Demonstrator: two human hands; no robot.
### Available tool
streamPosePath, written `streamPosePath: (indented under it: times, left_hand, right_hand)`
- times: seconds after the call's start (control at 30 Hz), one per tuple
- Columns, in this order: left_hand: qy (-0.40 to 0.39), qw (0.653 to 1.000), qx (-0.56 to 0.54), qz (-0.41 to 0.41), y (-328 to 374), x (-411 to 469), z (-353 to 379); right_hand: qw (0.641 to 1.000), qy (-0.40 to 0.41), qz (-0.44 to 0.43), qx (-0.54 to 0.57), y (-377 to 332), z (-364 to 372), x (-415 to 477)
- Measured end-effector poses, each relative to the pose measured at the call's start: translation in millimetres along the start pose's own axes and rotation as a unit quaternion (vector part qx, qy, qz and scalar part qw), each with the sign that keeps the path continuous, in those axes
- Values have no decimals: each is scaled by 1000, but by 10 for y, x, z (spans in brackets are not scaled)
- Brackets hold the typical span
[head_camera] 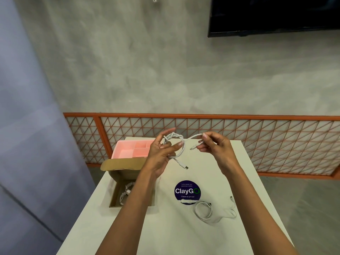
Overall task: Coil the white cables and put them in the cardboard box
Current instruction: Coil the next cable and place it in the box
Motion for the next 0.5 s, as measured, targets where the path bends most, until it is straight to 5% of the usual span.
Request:
streamPosePath:
  times: [0.5]
  left_hand:
    - [-1,998,-53,-28,62,-68,176]
  right_hand:
    - [993,1,39,111,229,351,-121]
Point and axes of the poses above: each hand's wrist, its own x-axis towards the middle knuckle, its own z-axis out of the palm, y = z × x, the point moved 6 cm from there along x, towards the middle knuckle, and after that the axes turned 14 degrees about -z, right-handed, at the moved point
